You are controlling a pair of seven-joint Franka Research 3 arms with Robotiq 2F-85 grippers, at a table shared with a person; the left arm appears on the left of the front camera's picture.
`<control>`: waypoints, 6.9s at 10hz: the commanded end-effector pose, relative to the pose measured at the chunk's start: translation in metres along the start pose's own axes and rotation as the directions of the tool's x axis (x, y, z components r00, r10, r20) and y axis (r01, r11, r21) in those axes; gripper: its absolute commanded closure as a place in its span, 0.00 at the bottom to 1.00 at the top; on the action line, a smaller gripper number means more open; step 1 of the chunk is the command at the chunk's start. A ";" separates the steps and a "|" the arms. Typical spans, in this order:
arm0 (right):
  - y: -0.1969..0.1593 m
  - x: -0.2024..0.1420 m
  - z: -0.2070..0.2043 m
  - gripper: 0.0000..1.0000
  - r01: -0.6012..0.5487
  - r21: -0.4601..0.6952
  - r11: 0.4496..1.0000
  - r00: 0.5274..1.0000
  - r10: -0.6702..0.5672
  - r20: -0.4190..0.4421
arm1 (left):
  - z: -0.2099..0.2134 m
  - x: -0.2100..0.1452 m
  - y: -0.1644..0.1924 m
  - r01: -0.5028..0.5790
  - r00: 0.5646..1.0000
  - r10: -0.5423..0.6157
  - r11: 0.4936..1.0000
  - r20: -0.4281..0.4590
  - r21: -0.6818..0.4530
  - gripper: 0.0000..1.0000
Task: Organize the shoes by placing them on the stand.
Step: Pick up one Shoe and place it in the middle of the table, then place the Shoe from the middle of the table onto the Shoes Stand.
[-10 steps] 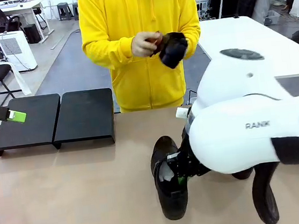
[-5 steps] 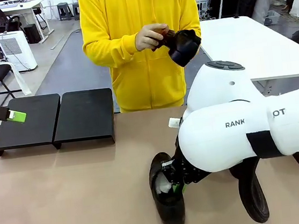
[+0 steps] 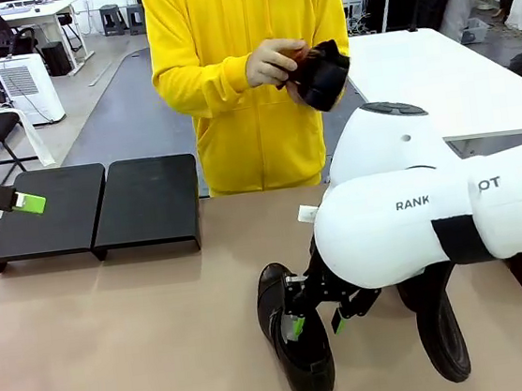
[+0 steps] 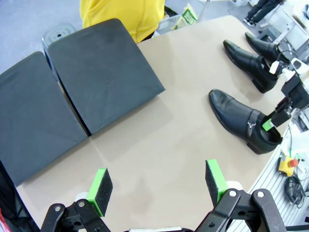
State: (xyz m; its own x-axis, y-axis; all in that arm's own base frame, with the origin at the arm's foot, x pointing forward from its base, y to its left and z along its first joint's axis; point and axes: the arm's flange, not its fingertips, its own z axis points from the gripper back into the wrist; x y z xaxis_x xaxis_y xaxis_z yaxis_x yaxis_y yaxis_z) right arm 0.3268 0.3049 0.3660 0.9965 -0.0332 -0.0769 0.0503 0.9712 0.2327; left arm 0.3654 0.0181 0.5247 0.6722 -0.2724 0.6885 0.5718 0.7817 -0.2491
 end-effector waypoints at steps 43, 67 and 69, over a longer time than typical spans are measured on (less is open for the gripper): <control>-0.249 -0.026 0.181 0.00 0.566 0.019 0.824 0.808 -0.559 0.183 | -0.337 -0.018 -0.404 -0.420 0.704 0.616 0.762 -0.353 0.493 0.00; -0.249 -0.026 0.181 0.00 0.566 0.019 0.824 0.808 -0.559 0.183 | -0.298 -0.006 -0.374 -0.213 0.809 0.452 0.822 -0.376 0.529 1.00; -0.249 -0.026 0.181 0.00 0.566 0.019 0.824 0.808 -0.559 0.183 | -0.243 0.006 -0.353 -0.037 0.899 0.225 0.893 -0.376 0.448 1.00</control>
State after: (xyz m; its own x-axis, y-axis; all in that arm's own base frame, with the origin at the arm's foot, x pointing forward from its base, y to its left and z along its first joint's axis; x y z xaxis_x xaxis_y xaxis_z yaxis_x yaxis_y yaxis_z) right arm 0.3004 0.0228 0.4849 0.7872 -0.6165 -0.0149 0.6102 0.7754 0.1625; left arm 0.2866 -0.4351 0.4295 0.9543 -0.1759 0.2415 0.1682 0.9844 0.0522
